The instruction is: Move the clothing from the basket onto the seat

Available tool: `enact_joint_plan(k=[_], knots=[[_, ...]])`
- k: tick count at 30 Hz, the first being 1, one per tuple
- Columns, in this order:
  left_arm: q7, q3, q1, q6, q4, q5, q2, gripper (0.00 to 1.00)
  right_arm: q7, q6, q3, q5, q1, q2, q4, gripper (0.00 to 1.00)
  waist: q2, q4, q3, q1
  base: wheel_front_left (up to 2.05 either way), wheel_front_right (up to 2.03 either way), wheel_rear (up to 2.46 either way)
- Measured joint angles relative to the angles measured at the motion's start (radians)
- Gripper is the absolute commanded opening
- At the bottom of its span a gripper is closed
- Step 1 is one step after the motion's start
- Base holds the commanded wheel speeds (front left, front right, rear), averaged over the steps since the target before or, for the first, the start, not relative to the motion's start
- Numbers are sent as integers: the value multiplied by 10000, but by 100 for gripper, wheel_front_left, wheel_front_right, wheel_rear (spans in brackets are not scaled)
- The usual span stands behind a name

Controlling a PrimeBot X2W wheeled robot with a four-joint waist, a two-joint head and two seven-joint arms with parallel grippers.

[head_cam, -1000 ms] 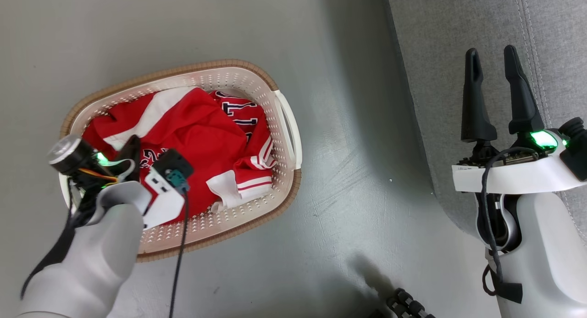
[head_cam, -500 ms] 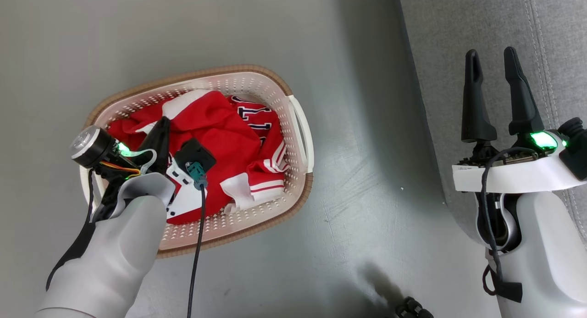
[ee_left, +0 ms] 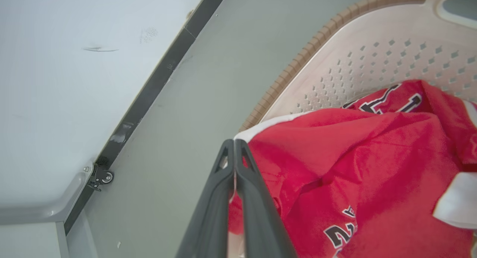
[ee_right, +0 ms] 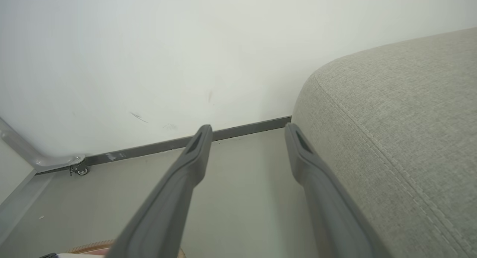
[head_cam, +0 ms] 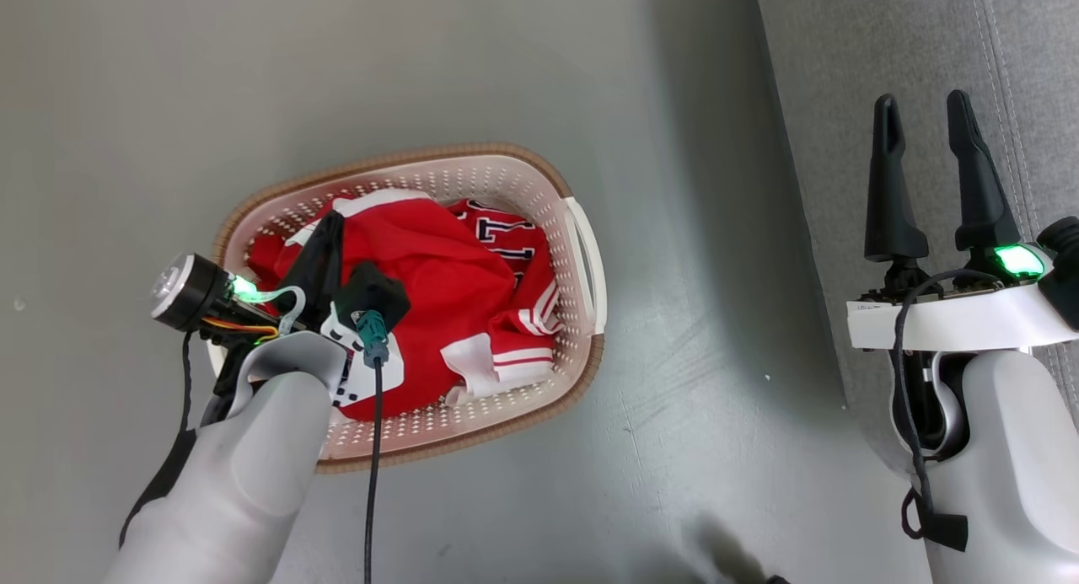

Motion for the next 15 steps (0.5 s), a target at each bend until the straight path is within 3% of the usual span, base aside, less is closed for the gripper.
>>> enact_joint_plan(k=[15], knots=[[-102,-40,1183,395,-2451,-690,-410,0,0,0,-232,-834,46,-12,180,100,0,652,-1027,0,0,0,0]])
